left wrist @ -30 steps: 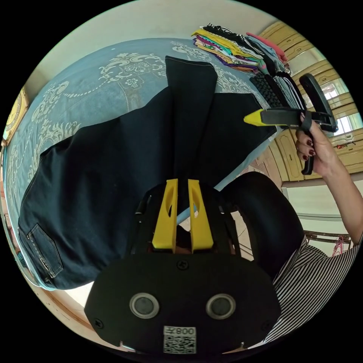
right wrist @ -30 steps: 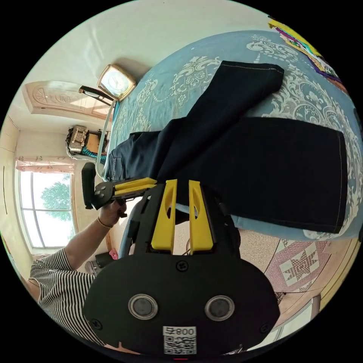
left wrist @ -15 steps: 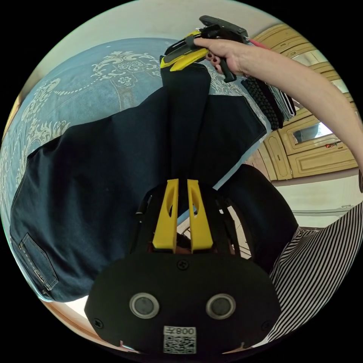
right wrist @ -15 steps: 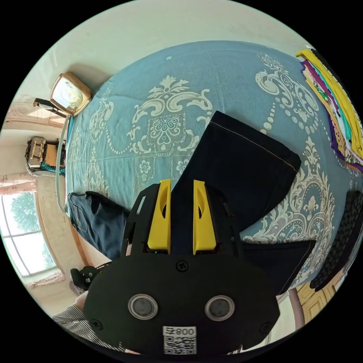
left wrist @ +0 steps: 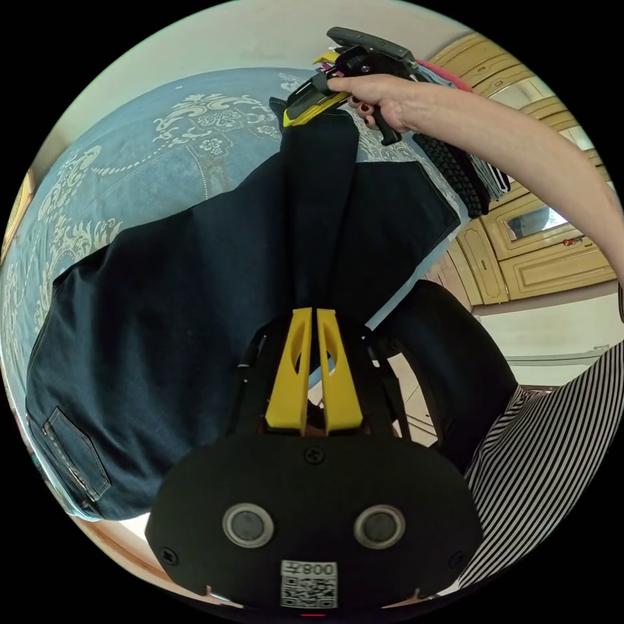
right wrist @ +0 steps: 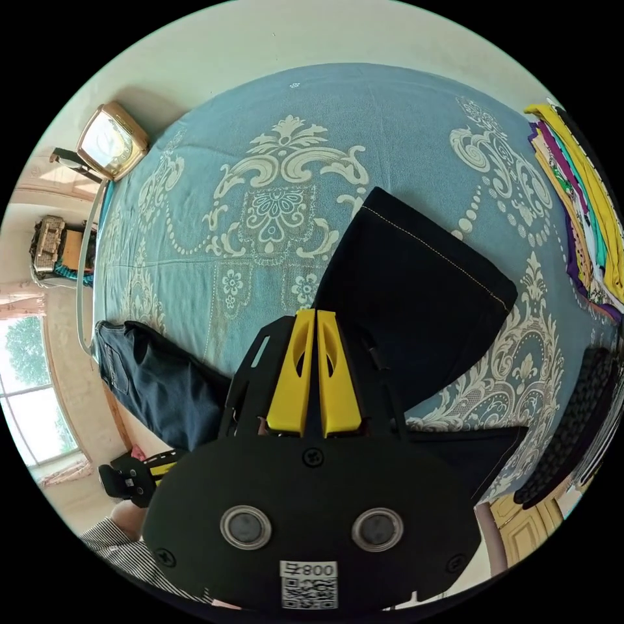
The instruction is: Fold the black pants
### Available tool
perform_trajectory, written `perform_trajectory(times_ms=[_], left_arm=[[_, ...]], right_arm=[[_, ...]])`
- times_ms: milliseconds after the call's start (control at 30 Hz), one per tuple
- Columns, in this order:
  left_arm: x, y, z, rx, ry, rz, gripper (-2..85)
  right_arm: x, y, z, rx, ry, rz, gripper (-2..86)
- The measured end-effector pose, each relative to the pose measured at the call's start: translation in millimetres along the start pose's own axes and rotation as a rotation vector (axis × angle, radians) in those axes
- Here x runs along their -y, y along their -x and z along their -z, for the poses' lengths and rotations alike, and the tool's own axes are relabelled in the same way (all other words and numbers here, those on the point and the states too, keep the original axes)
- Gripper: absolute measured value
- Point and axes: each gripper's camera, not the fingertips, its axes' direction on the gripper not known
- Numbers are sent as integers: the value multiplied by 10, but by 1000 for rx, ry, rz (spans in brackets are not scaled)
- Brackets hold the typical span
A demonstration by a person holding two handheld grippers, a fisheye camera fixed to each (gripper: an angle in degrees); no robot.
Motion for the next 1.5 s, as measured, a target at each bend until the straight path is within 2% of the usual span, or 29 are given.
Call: perform_trajectory(times_ms=[300,567,867,967,1100,1367,1500], left_arm=[[81,-526,602,112,-50,-121,5],[179,-967,624,183,79,-193,2],[490,-1394,877,266,23,-192,36],[682,-1519,867,308,38,-205,60],[973,-1558,721,372,137,-206,49],[1159,-1659,1056,316,94,-207,16],[1266,-1773,953,310,149,-246,14]], right_arm=[[-1219,-1368,569,478,-276,-106,1],[-2584,-2400,304,667,-395,-290,1],[-3454,-3101,-303,760,-404,-478,0],[-3544,-3192,-362,766,-409,-466,0],[-3628,-3289,-390,761,-397,-423,1],[-3889,-3385,-465,739,-414,-355,1],[-4174,-3429,-552,676,-402,-328,1]])
